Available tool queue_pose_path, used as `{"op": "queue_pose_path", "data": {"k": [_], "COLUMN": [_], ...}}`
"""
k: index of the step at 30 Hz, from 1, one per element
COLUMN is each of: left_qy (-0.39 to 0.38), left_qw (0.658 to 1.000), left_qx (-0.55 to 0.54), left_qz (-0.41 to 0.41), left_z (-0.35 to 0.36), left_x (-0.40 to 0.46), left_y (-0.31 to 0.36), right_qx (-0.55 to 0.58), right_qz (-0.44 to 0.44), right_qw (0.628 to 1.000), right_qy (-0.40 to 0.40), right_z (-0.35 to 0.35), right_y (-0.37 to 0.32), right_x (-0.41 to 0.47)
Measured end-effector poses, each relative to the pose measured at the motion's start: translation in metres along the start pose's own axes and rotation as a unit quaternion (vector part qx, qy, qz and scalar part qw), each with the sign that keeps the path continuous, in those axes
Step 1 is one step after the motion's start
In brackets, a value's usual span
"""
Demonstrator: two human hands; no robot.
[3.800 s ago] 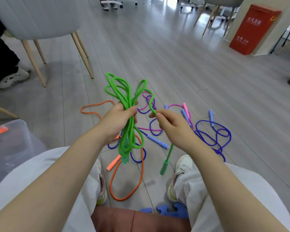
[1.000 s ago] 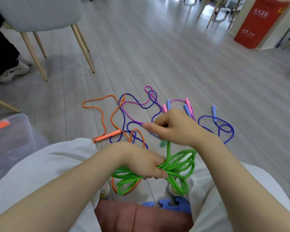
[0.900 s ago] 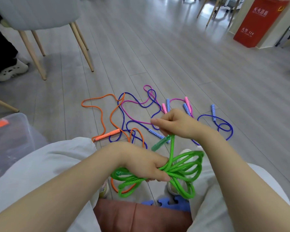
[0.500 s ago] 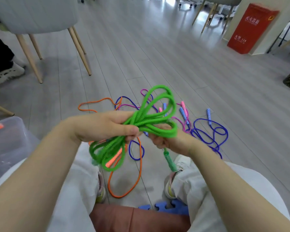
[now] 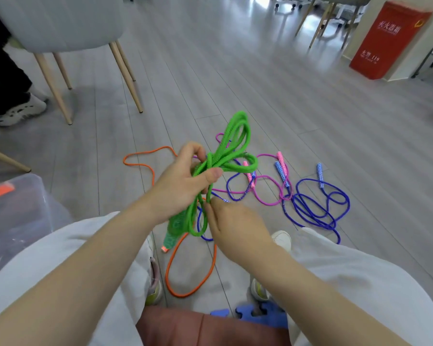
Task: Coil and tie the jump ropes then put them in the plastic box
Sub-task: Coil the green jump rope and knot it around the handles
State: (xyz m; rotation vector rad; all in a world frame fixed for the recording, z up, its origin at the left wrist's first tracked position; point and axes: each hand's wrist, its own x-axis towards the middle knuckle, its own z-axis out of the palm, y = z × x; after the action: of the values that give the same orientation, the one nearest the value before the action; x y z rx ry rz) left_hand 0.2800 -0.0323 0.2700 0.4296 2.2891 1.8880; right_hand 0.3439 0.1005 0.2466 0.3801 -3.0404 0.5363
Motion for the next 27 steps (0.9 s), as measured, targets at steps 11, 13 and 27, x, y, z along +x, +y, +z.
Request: {"op": "queue_pose_path", "data": {"k": [11,13,27], "left_qy": [-0.166,-0.197,-0.069], "left_qw": [0.953,0.957,0.933], "left_qx": [0.252,0.213,0.350], "left_qz": [-0.008,-0.018,-0.056], "left_z": [0.001,0.006,0.007], "left_x": [0.004,-0.003,0.008], "left_y": [-0.015,-0.014,-0.032], "right_qx": [0.134,0.120,0.000], "right_qz": [0.000,-0.002,-0.083], "right_qw": [0.989,0.990,0.996], "right_qy": [0.066,0.069,-0.015], "right_z": [-0.050,-0.053,-0.037], "right_y": [0.052,0.058,0.044], "right_x": [0.011,0.009,0.006]}}
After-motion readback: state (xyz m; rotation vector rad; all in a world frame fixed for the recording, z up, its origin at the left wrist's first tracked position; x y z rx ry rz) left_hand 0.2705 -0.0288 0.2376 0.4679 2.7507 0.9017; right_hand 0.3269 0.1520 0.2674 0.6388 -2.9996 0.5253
